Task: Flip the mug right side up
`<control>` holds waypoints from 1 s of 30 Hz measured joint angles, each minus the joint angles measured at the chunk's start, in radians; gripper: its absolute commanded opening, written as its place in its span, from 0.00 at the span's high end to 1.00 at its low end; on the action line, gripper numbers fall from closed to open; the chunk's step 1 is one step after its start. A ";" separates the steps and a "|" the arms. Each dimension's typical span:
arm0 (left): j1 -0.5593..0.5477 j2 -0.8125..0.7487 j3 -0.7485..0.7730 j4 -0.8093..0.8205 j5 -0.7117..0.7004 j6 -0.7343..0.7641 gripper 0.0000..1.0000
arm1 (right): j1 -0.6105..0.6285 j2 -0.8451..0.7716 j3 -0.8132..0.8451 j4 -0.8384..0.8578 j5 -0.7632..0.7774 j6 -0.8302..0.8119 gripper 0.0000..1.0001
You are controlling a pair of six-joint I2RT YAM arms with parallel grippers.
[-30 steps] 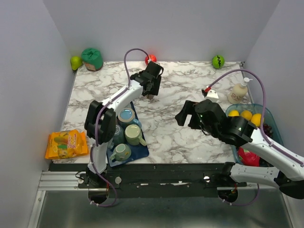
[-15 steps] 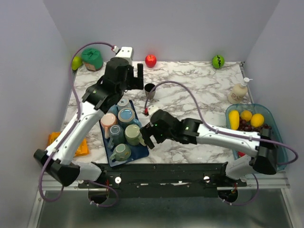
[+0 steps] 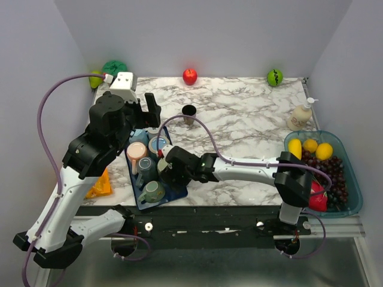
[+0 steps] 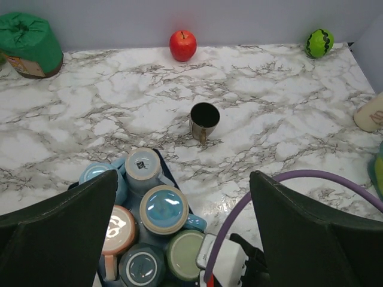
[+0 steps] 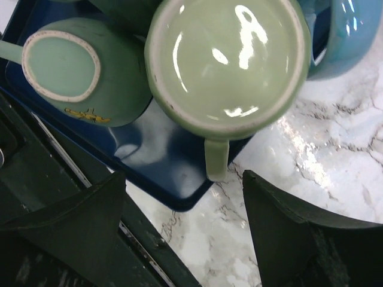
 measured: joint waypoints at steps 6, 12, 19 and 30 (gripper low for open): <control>0.000 -0.011 0.005 -0.023 0.010 -0.001 0.01 | 0.000 0.083 0.060 0.024 0.000 -0.019 0.25; 0.000 -0.011 0.011 -0.024 0.019 -0.002 0.01 | -0.001 0.122 0.076 0.022 0.019 -0.017 0.38; 0.000 -0.014 0.019 -0.029 0.019 -0.003 0.01 | -0.001 0.143 0.106 -0.013 0.068 -0.007 0.67; 0.000 -0.027 0.019 -0.031 0.019 -0.003 0.01 | -0.001 0.156 0.141 -0.039 0.118 0.017 0.99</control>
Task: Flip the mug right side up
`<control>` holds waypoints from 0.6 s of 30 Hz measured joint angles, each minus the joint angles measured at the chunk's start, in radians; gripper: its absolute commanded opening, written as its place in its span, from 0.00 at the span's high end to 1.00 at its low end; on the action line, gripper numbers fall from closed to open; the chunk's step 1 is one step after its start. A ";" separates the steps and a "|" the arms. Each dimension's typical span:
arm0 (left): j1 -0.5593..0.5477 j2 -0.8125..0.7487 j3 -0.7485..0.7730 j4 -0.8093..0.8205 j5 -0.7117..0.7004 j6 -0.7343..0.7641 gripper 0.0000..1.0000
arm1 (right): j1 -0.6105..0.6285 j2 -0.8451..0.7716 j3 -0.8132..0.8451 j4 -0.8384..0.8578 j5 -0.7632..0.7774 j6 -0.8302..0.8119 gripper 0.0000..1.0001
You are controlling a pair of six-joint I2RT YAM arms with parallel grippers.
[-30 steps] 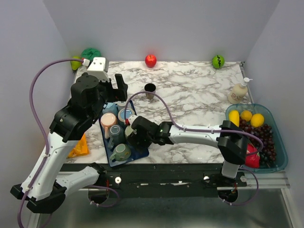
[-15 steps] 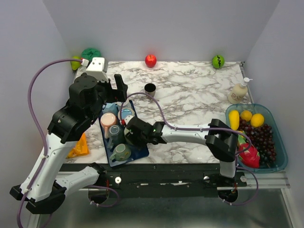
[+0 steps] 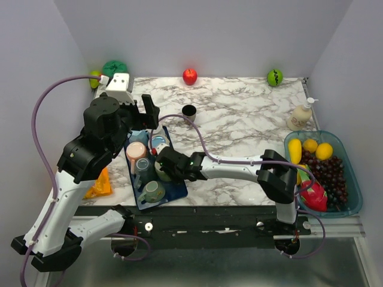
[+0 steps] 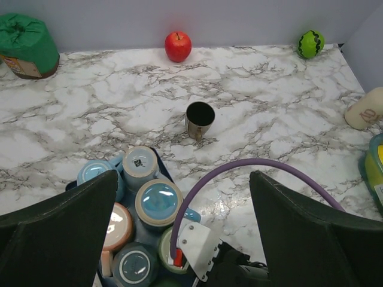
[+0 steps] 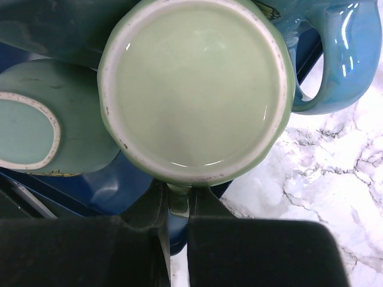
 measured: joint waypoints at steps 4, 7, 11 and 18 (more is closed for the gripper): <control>0.000 -0.011 0.000 0.000 0.001 -0.004 0.01 | 0.000 -0.016 -0.019 0.001 0.013 0.000 0.99; 0.000 -0.020 0.000 0.000 0.002 -0.011 0.01 | 0.000 -0.052 -0.051 -0.001 0.011 0.000 0.99; 0.000 -0.029 0.000 0.000 0.003 -0.019 0.01 | 0.001 -0.143 -0.093 -0.003 -0.002 -0.007 0.99; 0.000 -0.063 0.000 0.006 0.018 -0.032 0.01 | 0.000 -0.372 -0.171 0.000 -0.039 -0.019 0.99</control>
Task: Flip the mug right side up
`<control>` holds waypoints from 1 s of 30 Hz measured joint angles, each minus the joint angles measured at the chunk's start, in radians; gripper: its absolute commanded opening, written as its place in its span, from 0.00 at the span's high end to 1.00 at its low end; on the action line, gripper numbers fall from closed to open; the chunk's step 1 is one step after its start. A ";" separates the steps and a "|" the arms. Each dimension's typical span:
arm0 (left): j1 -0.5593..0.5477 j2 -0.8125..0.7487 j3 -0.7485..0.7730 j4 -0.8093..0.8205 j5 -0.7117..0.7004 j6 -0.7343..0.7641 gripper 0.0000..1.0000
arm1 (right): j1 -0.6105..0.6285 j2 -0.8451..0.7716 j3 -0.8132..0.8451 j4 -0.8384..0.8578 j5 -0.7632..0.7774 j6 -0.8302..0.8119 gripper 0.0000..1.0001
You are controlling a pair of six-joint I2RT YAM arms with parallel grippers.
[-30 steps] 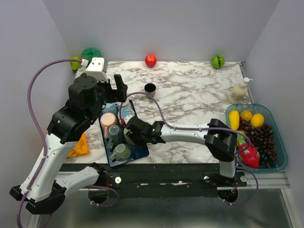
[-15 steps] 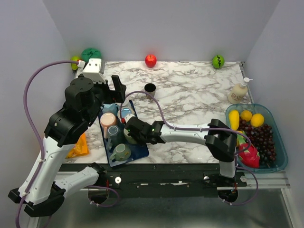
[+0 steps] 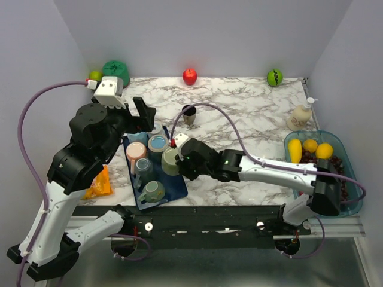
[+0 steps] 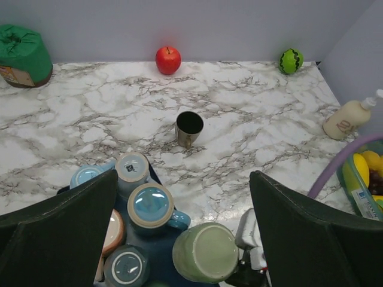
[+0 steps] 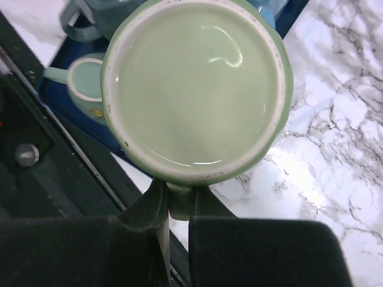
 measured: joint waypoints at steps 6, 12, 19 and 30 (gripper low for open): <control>0.000 -0.061 0.000 0.055 0.037 0.003 0.01 | 0.000 -0.185 0.016 -0.006 0.067 0.003 0.99; 0.000 -0.158 -0.017 0.189 0.146 0.025 0.01 | -0.009 -0.232 0.201 -0.051 0.220 0.002 0.99; 0.000 -0.195 -0.089 0.358 0.415 0.012 0.01 | -0.048 -0.250 0.427 -0.100 0.309 -0.016 0.99; 0.000 -0.060 -0.340 0.916 0.808 -0.381 0.01 | -0.053 -0.330 0.609 -0.082 0.246 -0.052 0.99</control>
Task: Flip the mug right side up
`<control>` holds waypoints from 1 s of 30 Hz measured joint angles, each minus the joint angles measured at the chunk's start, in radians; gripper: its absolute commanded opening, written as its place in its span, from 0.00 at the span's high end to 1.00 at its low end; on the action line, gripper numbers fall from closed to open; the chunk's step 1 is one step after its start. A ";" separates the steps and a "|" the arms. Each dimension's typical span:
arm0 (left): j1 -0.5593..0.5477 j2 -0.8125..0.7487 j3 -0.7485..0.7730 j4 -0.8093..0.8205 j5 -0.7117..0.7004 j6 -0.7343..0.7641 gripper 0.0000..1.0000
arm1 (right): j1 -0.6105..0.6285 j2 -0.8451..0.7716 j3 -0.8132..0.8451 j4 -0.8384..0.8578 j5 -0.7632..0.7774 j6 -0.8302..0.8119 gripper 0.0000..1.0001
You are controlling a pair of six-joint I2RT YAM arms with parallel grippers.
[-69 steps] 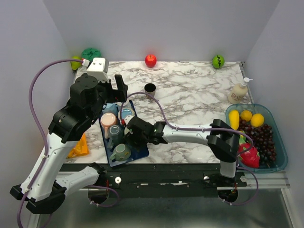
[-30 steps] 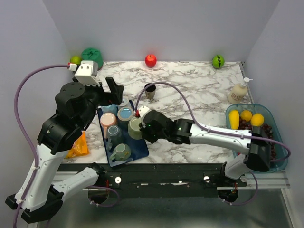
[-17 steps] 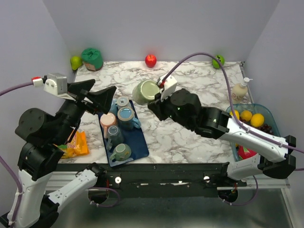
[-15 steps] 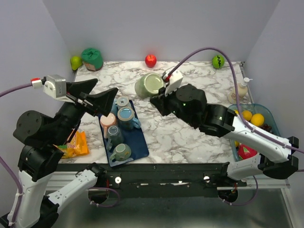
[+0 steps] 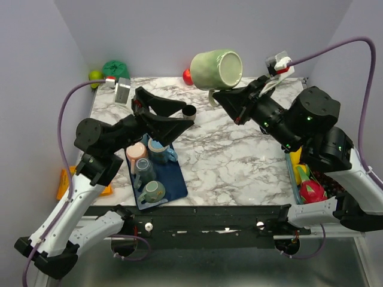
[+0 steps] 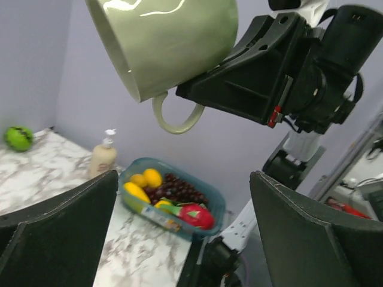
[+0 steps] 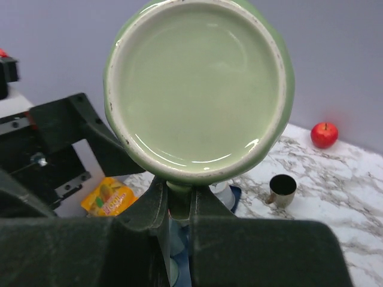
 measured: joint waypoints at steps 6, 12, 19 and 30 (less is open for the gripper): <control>0.000 0.111 -0.005 0.269 0.023 -0.227 0.01 | 0.000 -0.042 -0.006 0.020 -0.106 0.001 0.99; 0.000 0.214 0.014 0.469 0.042 -0.405 0.12 | 0.000 -0.060 -0.028 0.047 -0.182 0.006 0.99; -0.010 0.271 0.037 0.541 0.057 -0.499 0.35 | 0.000 -0.064 -0.067 0.091 -0.231 0.014 0.99; -0.040 0.279 0.037 0.599 0.093 -0.529 0.32 | 0.000 -0.063 -0.079 0.155 -0.243 0.018 0.99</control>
